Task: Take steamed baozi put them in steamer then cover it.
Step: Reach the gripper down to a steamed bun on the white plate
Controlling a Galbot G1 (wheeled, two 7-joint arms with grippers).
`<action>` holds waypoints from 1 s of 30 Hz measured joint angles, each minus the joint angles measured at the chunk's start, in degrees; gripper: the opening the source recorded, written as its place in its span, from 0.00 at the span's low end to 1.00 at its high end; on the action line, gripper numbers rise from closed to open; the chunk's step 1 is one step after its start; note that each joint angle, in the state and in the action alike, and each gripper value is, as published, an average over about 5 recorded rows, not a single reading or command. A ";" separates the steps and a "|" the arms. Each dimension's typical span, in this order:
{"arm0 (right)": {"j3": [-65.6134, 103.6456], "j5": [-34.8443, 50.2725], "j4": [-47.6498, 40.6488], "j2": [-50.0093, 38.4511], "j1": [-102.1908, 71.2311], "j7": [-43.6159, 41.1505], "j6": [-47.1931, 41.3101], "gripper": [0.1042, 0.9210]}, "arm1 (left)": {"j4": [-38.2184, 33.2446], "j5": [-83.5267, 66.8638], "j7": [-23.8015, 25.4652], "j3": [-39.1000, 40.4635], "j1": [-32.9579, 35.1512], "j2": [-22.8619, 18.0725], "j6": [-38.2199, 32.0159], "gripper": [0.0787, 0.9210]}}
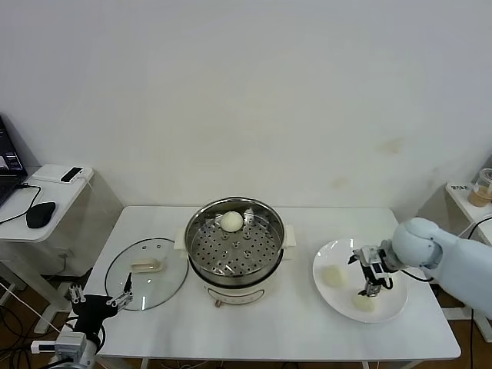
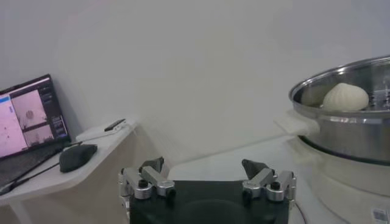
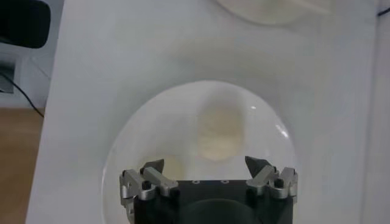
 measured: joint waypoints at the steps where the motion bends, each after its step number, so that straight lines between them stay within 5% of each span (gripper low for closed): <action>1: 0.26 -0.25 -0.59 0.45 -0.45 0.16 0.05 0.88 | 0.05 -0.01 -0.01 -0.02 -0.01 -0.06 0.00 0.88; 17: 1.67 -2.43 -9.46 8.41 -2.95 1.52 0.37 0.87 | 0.87 -0.09 -0.03 -0.67 -0.10 -0.32 -0.08 0.88; 30: 1.44 -3.28 -11.76 10.84 -2.65 0.73 -0.22 0.60 | 0.62 -0.07 -0.04 -0.80 -0.14 -0.41 -0.10 0.88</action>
